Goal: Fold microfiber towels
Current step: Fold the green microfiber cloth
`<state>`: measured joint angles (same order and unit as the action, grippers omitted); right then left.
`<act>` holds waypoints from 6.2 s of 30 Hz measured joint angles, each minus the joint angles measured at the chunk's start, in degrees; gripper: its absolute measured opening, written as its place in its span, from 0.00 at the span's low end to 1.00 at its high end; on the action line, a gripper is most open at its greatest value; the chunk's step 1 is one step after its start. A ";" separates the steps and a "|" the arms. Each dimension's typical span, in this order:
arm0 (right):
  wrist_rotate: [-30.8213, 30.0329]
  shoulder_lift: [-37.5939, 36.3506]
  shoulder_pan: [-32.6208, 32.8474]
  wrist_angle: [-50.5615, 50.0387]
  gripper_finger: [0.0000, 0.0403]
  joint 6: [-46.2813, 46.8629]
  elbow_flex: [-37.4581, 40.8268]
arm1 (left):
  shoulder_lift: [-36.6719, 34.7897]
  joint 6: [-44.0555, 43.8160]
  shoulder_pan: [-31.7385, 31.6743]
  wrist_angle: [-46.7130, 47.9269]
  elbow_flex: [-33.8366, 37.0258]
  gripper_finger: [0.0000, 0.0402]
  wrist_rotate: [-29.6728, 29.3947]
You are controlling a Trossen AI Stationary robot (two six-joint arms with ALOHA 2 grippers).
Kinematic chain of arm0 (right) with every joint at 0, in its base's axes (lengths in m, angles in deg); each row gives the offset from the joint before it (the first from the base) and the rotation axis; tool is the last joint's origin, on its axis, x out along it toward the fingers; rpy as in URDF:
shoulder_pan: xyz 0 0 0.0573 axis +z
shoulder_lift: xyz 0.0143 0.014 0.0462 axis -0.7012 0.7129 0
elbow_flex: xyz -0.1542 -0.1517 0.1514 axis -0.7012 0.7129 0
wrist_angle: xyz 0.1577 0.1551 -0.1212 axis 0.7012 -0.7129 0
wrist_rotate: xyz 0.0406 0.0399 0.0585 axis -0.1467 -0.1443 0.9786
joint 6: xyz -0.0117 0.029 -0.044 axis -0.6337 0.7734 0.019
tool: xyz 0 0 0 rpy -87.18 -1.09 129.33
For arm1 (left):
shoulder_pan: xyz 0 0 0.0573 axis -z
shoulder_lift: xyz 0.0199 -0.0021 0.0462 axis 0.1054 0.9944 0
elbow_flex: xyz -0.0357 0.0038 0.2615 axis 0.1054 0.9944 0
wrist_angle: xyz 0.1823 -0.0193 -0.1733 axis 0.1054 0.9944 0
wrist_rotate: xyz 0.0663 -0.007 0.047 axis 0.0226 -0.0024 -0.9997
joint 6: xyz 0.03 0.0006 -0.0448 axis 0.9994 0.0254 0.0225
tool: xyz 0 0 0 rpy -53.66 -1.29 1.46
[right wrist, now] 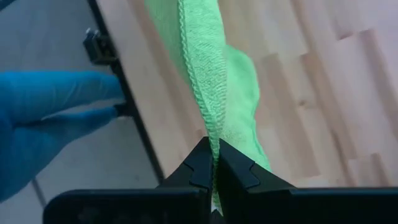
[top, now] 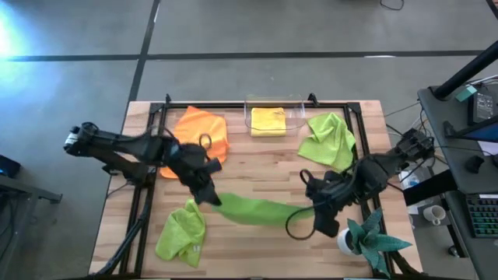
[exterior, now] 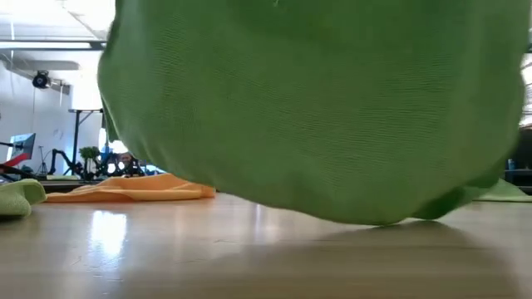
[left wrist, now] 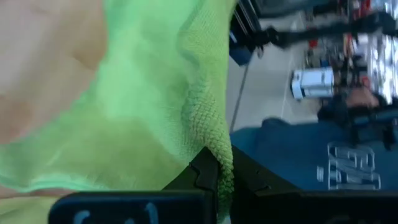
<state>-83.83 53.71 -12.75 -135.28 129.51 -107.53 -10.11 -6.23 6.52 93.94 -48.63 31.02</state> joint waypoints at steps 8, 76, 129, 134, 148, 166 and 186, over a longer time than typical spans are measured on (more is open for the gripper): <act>1.17 3.00 2.65 0.86 0.02 -0.36 -6.98 | 5.75 -6.15 6.19 -9.68 0.04 0.00 0.47; -7.56 2.20 -0.12 -8.87 0.02 0.30 -13.43 | 4.49 -6.30 5.20 -11.18 0.37 0.00 -14.14; -16.01 7.16 4.17 0.04 0.02 22.07 11.83 | 16.55 -5.29 11.34 -8.13 9.55 0.00 -40.15; -21.25 7.16 1.47 -0.05 0.02 22.66 17.42 | 16.83 -5.72 7.34 -7.89 12.14 0.00 -41.22; -27.55 7.14 -7.89 0.65 0.02 16.43 27.73 | 17.18 2.10 -1.94 -7.92 12.28 0.00 -46.75; -26.66 7.14 -16.69 7.07 0.02 0.78 33.30 | 17.18 4.90 -6.24 -7.91 16.04 0.02 -46.38; -24.02 7.09 -22.46 9.34 0.06 -6.73 32.87 | 17.03 14.53 -6.61 -7.93 16.01 0.32 -42.80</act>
<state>-107.85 60.80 -35.21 -125.94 122.77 -74.66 6.91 8.30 -0.10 86.01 -32.62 -11.79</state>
